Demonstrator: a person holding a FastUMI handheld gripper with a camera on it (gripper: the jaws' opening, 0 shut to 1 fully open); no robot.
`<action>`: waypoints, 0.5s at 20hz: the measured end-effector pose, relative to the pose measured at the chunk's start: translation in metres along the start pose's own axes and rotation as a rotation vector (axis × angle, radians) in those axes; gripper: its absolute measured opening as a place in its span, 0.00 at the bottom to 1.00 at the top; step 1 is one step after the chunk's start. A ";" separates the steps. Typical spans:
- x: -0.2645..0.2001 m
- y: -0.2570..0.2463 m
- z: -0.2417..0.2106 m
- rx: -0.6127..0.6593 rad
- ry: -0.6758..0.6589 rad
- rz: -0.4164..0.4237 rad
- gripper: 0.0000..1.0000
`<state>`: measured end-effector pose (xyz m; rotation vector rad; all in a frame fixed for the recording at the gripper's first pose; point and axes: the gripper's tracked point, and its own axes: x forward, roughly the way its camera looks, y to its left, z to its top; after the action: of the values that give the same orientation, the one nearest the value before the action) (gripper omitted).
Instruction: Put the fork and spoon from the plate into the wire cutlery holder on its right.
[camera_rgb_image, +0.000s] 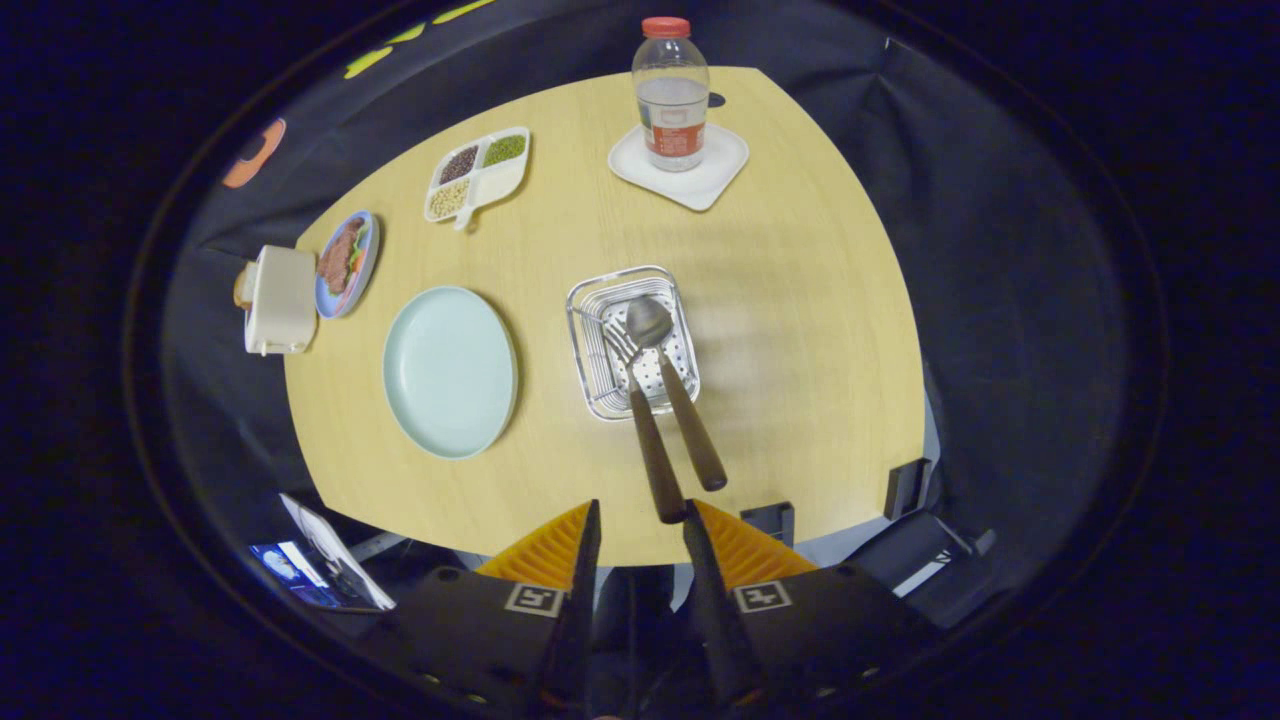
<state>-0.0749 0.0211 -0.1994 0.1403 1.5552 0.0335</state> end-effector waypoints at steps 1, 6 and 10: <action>-0.003 0.001 0.005 -0.009 -0.022 -0.007 0.58; -0.028 0.010 0.035 -0.054 -0.191 -0.030 0.93; -0.074 0.032 0.072 -0.138 -0.464 -0.043 0.95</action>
<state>-0.0024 0.0402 -0.1219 0.0033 1.0880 0.0693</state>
